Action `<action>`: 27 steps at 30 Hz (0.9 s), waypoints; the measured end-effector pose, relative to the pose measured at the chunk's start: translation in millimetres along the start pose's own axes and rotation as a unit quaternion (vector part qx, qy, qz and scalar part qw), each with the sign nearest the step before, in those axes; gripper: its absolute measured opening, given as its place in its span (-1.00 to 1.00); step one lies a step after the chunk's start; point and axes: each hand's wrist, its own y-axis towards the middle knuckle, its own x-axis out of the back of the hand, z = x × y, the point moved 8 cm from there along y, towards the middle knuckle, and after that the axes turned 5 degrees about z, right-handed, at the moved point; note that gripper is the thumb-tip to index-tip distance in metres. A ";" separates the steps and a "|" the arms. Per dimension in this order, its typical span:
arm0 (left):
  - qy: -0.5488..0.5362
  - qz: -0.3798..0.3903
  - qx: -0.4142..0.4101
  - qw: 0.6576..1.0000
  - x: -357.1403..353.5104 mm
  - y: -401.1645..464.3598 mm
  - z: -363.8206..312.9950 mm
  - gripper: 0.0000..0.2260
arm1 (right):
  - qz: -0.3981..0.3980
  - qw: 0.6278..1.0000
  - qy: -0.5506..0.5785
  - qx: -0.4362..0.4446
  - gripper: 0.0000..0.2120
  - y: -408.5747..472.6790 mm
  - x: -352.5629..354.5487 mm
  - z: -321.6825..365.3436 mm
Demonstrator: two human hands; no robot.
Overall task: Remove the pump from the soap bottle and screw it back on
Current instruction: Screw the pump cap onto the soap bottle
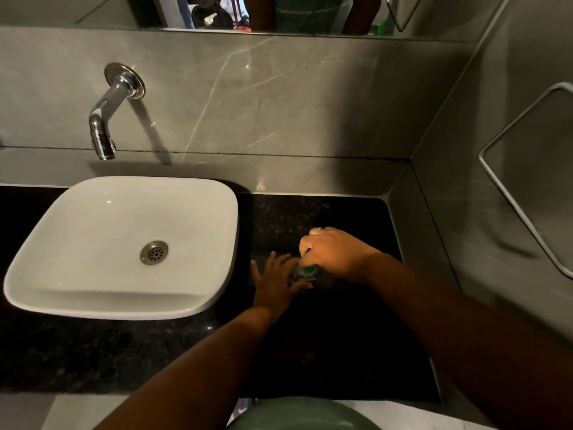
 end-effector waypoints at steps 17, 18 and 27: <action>-0.018 0.008 0.021 1.000 -3.6 0.9 4.2 -0.46 | 0.052 0.999 0.008 0.006 -0.74 -4.1 -1.1 -1.1; -0.017 0.009 0.021 1.000 -3.5 0.3 4.1 -0.46 | 0.057 0.998 0.006 0.004 -0.74 -4.5 0.2 0.1; -0.019 0.013 0.028 0.999 -3.2 -1.8 3.0 -0.45 | 0.027 0.999 0.041 -0.024 -0.62 -2.2 -5.2 -9.5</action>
